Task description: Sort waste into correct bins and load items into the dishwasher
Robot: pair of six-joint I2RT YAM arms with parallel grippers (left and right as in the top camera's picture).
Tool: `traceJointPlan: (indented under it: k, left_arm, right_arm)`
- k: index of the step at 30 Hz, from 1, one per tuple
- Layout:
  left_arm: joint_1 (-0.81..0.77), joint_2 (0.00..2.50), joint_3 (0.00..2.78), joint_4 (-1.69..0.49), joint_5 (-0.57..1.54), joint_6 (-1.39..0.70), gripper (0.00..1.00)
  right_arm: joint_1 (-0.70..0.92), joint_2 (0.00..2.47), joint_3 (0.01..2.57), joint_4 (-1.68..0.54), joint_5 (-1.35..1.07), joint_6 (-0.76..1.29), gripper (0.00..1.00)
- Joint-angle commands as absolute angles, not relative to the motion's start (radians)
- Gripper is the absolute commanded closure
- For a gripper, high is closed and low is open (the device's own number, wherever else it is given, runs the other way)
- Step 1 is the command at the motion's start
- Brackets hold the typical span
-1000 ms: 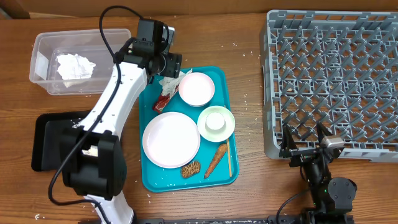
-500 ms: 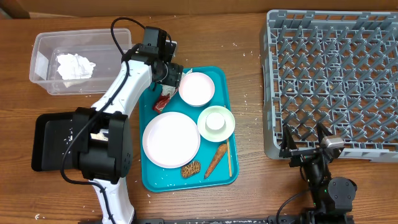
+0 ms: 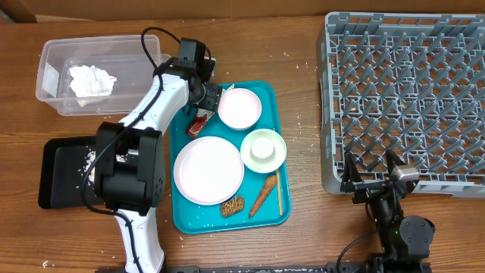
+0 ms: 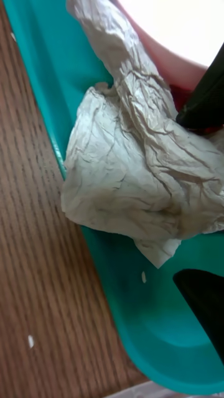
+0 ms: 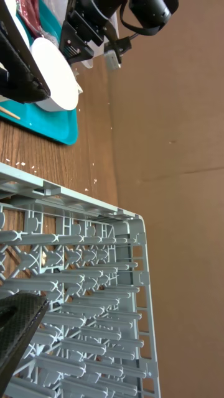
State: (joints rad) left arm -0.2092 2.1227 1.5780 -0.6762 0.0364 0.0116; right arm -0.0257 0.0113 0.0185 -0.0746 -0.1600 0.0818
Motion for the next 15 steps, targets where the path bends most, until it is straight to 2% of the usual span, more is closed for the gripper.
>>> traceJointPlan:
  k: [1,3,7,8,9,12,15]
  left_arm:
    - [-0.21,2.132,1.581,-0.677,0.027,0.035,0.35]
    - [-0.21,2.132,1.581,-0.678,0.029,0.035,0.47]
    - [-0.21,2.132,1.581,-0.677,0.09,0.053,0.57]
    - [-0.211,2.132,1.581,-0.68,0.104,0.053,0.7]
    - [-0.213,2.132,1.581,-0.683,0.11,0.052,0.78]
    - [-0.221,2.132,1.581,-0.693,0.112,0.044,0.94]
    - [-0.231,2.127,1.583,-0.707,0.086,0.02,0.96]
  right_arm:
    - [-0.028,0.006,0.008,-0.069,-0.159,0.081,0.0]
    - [-0.028,0.006,0.008,-0.069,-0.159,0.081,0.0]
    - [-0.028,0.006,0.008,-0.069,-0.159,0.081,0.0]
    - [-0.028,0.006,0.008,-0.069,-0.159,0.081,0.0]
    - [-0.028,0.006,0.008,-0.069,-0.159,0.081,0.0]
    - [-0.028,0.006,0.008,-0.069,-0.159,0.081,0.0]
    - [-0.028,0.006,0.008,-0.069,-0.159,0.081,0.0]
